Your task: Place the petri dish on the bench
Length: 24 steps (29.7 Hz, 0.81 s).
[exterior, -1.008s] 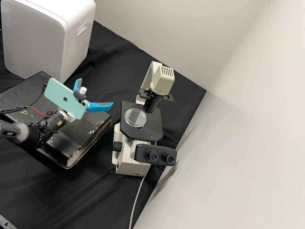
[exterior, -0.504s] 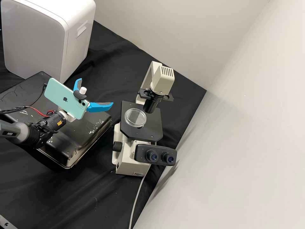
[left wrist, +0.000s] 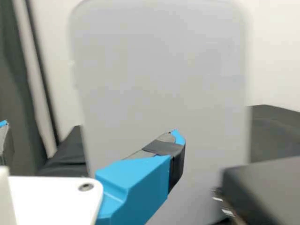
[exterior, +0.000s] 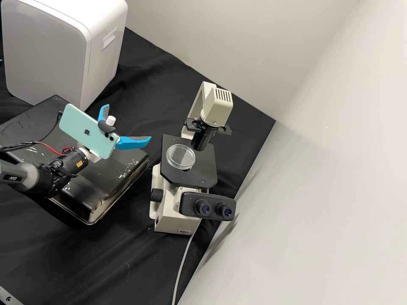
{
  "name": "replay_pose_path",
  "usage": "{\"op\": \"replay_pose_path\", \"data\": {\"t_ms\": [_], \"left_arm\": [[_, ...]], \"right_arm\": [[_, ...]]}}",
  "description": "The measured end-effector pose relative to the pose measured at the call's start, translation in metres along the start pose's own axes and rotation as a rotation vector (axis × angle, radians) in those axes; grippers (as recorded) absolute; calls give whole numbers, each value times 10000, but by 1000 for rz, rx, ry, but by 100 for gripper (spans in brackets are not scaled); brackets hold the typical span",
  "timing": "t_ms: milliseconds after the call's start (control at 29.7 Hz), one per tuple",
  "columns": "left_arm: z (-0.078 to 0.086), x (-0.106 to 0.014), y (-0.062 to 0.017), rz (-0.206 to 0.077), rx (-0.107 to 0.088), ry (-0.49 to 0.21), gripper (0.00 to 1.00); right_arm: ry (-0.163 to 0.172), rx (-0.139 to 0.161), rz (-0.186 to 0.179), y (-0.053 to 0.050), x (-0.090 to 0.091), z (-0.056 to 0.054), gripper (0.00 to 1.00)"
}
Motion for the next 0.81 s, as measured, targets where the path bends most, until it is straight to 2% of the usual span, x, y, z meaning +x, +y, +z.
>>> {"op": "replay_pose_path", "data": {"t_ms": [67, 134, 168, 235, 336, 471, 571, 672, 706, 807], "left_arm": [[35, -103, -12, -1, 10, -23, 100], [62, -211, -24, 3, 12, -46, 100], [90, -290, -47, 4, 10, -72, 100], [117, -369, -61, 12, 2, -98, 100], [207, -524, -115, 24, 8, -181, 100], [300, -653, -191, 12, 29, -271, 100], [336, -748, -221, 9, 43, -317, 100], [358, -815, -196, 38, 33, -347, 100], [371, -832, -171, 57, 35, -360, 100], [403, -861, -125, 93, 41, -389, 100]], "right_arm": [[0, 0, 0, 0, 0, 0, 100], [0, 0, 0, 0, 0, 0, 100], [0, 0, 0, 0, 0, 0, 100], [0, 0, 0, 0, 0, 0, 100], [0, 0, 0, 0, 0, 0, 100], [0, 0, 0, 0, 0, 0, 100], [0, 0, 0, 0, 0, 0, 100], [0, 0, 0, 0, 0, 0, 100], [0, 0, 0, 0, 0, 0, 100], [0, 0, 0, 0, 0, 0, 100]]}}
